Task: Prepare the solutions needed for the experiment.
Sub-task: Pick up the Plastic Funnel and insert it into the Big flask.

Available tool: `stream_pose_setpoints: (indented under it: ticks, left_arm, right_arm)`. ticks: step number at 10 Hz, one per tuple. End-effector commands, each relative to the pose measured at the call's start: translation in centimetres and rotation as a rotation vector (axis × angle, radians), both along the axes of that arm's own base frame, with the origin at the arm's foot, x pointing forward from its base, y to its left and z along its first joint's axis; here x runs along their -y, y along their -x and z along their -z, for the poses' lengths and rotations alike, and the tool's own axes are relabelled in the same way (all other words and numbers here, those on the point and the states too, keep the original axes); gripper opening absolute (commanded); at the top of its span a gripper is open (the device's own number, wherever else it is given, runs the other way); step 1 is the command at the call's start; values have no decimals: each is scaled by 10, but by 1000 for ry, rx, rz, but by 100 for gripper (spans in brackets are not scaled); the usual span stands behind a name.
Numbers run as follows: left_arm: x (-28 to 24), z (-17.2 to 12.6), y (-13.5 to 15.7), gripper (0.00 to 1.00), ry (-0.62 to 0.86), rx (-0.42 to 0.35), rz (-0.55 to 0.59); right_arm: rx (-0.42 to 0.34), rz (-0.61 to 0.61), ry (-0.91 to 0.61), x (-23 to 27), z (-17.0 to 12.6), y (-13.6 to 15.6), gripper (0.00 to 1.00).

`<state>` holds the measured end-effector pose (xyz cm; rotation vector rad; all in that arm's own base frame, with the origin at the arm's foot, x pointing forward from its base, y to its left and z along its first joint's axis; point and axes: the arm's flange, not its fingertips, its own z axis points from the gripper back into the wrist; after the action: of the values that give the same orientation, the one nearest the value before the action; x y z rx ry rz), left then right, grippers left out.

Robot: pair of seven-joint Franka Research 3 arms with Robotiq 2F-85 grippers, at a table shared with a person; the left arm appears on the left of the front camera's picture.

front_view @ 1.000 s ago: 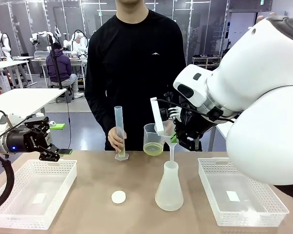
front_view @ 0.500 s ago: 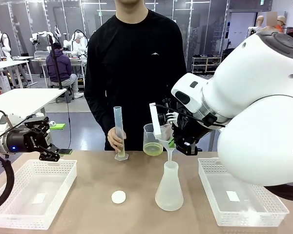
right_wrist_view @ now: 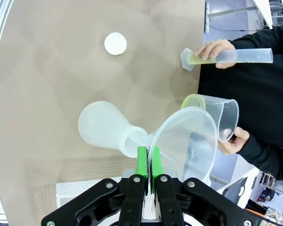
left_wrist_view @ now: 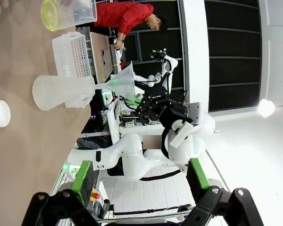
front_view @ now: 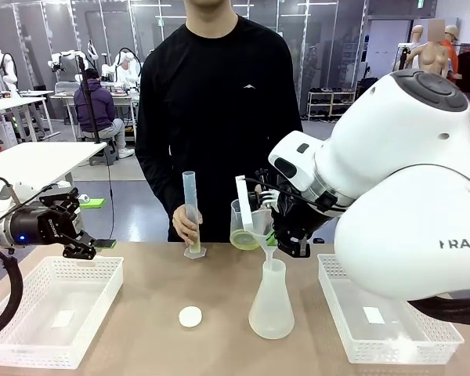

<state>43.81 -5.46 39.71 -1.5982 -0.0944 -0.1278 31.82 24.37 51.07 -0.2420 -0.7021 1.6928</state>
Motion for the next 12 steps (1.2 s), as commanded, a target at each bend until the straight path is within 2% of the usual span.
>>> stream_pose_setpoints:
  ticks: [1,12]
  left_arm:
    - [0,-1,1,100,3,10,2]
    - [0,-1,1,100,3,10,2]
  right_arm:
    - [-12,19,-23,5,15,-2,4]
    - [-77,61,-39,7,59,-8,4]
